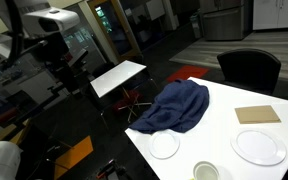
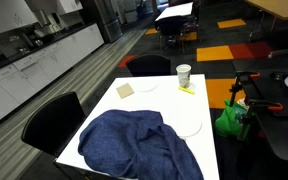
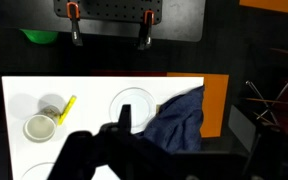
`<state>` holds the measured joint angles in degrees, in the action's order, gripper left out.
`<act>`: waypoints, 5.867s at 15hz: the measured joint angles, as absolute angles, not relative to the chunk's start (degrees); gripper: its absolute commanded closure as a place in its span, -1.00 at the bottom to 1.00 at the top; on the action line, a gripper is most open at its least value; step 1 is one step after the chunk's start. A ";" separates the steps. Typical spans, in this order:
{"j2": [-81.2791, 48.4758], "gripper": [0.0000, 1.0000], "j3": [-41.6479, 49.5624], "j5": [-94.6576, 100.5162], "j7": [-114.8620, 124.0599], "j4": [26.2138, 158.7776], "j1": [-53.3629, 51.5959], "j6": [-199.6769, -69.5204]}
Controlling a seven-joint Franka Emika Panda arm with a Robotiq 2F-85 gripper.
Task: Get the yellow object from the table and put it in the cup.
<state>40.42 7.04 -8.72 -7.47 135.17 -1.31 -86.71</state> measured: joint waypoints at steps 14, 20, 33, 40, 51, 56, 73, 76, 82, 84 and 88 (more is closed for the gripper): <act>25.45 -1.00 -1.08 -1.78 13.16 149.89 3.74 -127.65; 13.34 -1.00 -1.16 6.74 22.26 151.91 6.92 -141.81; -6.24 -1.00 4.70 28.39 42.14 153.12 8.16 -154.26; -6.22 -1.00 6.28 27.82 42.07 152.72 6.70 -154.26; -15.21 -1.00 15.08 33.24 43.23 152.26 0.93 -168.23; -21.37 -1.00 18.86 38.33 50.24 150.60 -4.02 -173.37; -39.89 -1.00 21.13 33.33 61.54 139.72 -8.04 -179.01; -41.88 -1.00 19.95 30.37 59.15 138.33 -6.21 -181.01; -45.19 -1.00 15.01 7.22 38.16 136.93 -3.09 -183.19; -45.76 -0.45 13.54 2.21 33.32 136.29 -2.08 -183.19; -46.40 0.19 12.02 -5.01 26.11 135.27 -1.22 -183.20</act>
<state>-46.40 12.02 -5.01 26.11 135.27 -1.22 -183.20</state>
